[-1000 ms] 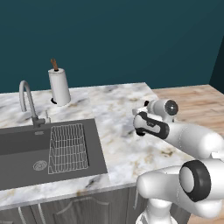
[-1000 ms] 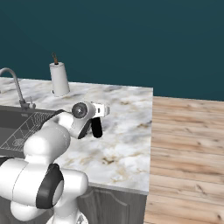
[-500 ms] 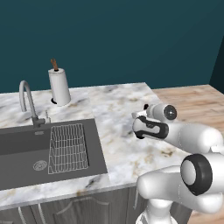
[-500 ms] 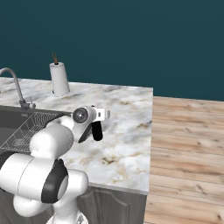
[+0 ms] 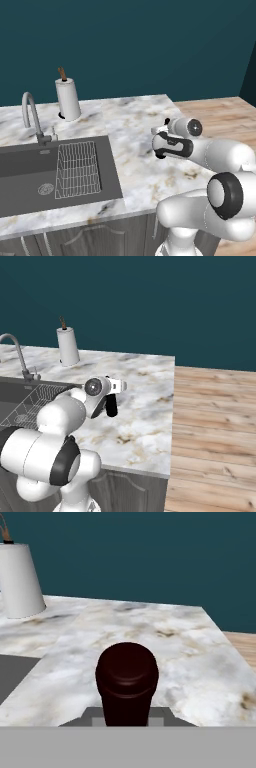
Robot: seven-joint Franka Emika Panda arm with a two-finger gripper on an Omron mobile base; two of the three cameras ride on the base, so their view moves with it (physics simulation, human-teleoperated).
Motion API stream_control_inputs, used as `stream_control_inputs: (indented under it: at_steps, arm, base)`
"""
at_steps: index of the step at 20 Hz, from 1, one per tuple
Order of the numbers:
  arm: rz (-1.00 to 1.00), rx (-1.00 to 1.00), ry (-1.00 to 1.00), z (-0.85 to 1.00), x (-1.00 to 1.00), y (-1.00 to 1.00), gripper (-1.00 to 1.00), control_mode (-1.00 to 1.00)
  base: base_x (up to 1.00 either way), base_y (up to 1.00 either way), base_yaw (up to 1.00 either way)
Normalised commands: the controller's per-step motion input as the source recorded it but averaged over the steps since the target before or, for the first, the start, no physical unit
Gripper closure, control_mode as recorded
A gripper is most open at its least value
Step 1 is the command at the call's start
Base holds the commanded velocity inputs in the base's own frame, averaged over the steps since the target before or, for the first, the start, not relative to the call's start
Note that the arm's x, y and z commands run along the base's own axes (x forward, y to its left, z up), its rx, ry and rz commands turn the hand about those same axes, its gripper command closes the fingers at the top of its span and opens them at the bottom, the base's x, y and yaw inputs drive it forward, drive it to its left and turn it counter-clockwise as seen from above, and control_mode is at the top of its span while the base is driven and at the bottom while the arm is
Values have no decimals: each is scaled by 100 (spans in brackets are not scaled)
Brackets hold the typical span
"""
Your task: Move the drinks to the dining counter.
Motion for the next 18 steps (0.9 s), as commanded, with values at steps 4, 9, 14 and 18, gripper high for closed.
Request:
stream_control_inputs:
  at_steps: [4,9,14,18]
  arm:
    - [0,0,4,-7,0,0,100,-100]
    - [0,0,3,-4,0,0,-100,-100]
    - [0,0,2,-3,0,0,-100,-100]
    - [0,0,0,0,-2,0,-100,-100]
  base:
    - [0,0,0]
    - [0,0,0]
    - [0,0,0]
    - [0,0,0]
